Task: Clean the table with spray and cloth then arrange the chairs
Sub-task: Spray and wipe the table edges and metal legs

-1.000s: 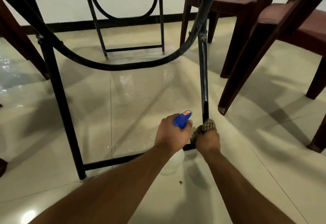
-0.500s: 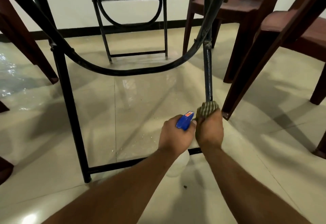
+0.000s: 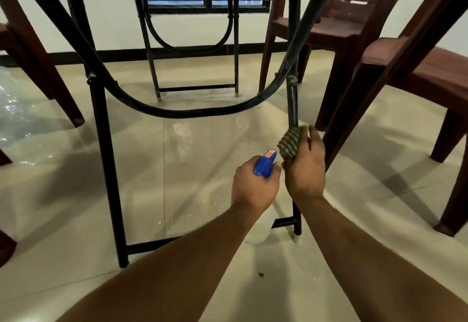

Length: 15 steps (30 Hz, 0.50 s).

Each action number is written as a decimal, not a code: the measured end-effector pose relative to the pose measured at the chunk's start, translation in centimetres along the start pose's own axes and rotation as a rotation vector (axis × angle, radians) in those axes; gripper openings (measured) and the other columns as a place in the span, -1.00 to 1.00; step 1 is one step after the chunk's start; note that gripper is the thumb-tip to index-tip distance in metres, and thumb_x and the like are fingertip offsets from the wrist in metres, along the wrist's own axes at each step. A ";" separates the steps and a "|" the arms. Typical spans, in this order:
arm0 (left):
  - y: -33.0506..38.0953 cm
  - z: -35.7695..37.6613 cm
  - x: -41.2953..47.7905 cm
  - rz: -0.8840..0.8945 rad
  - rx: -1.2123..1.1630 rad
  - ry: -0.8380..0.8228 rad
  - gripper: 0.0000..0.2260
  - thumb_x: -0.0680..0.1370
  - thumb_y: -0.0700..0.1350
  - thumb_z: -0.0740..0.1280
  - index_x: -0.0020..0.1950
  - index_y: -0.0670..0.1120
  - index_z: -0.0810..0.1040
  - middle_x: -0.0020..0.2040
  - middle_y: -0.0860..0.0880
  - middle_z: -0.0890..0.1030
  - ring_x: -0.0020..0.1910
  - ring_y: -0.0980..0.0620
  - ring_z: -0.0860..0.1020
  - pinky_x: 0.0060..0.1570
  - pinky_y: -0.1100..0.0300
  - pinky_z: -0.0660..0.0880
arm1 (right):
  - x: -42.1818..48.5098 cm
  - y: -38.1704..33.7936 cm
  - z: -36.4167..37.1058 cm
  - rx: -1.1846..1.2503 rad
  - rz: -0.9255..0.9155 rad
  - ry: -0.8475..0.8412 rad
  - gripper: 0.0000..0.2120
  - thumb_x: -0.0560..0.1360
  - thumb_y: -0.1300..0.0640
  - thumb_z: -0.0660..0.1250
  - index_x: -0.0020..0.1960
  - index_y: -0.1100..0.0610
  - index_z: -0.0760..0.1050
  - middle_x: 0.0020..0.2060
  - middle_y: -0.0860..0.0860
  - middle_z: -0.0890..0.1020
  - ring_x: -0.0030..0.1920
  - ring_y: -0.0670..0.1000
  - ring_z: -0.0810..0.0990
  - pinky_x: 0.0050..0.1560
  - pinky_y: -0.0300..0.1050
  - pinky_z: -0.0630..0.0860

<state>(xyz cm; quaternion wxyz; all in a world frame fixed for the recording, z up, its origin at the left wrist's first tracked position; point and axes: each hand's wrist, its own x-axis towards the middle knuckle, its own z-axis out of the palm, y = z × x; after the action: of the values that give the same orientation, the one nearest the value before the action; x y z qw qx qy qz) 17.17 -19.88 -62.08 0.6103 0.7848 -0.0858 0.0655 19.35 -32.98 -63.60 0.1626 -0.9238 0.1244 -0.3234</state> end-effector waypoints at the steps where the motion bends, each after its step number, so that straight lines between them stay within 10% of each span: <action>1: 0.2 -0.1 0.2 0.006 0.000 -0.002 -0.77 0.57 0.02 0.42 -0.24 0.03 0.47 -0.40 0.03 0.45 -0.40 0.05 0.37 -0.31 0.13 0.44 | 0.8 -0.1 0.2 -0.072 -0.162 0.004 -0.25 0.49 0.31 0.35 0.61 0.13 0.12 0.60 0.10 0.08 0.60 0.17 0.00 0.57 0.13 0.11; 4: 0.4 -1.4 0.4 0.034 0.011 -0.017 -0.79 0.56 0.01 0.43 -0.23 0.05 0.48 -0.41 0.07 0.46 -0.42 0.09 0.37 -0.31 0.20 0.43 | -0.6 1.9 1.3 -0.391 -0.533 -0.247 -0.40 0.55 0.20 0.24 0.57 0.12 0.23 0.61 0.09 0.05 0.58 0.12 -0.32 0.56 0.15 -0.30; 8: -0.6 -3.4 0.4 0.037 0.007 -0.028 -0.69 0.56 -0.02 0.43 -0.32 0.06 0.39 -0.49 0.12 0.36 -0.46 0.08 0.30 -0.37 0.26 0.34 | -6.2 6.4 2.6 -0.668 -0.691 -0.930 -0.53 0.55 -0.05 0.30 0.40 0.13 0.49 0.50 0.12 0.36 0.60 0.17 0.00 0.57 0.05 -0.24; 12: -2.2 -2.9 -0.2 0.021 0.047 -0.034 -0.64 0.55 0.00 0.42 -0.36 0.05 0.33 -0.49 0.10 0.33 -0.45 0.06 0.28 -0.37 0.19 0.31 | -1.4 5.3 0.9 -0.503 -0.771 -0.509 -0.53 0.47 0.12 0.38 0.38 0.09 0.51 0.49 0.14 0.38 0.54 0.17 0.24 0.58 0.12 0.00; 15: -2.4 -1.7 -0.3 -0.020 0.038 -0.052 -0.71 0.55 0.05 0.41 -0.29 -0.01 0.42 -0.44 0.09 0.38 -0.43 0.04 0.32 -0.33 0.12 0.39 | 3.1 4.5 -1.8 -0.404 -0.696 -0.300 -0.26 0.39 0.27 0.36 0.55 0.15 0.26 0.57 0.12 0.19 0.59 0.11 0.05 0.57 0.18 0.06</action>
<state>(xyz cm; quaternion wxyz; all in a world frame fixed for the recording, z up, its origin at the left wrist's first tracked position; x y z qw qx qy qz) 17.42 -17.65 -63.97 0.5934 0.7986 -0.0923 0.0407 20.01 -38.52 -62.20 -0.1240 -0.9609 -0.1588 -0.1902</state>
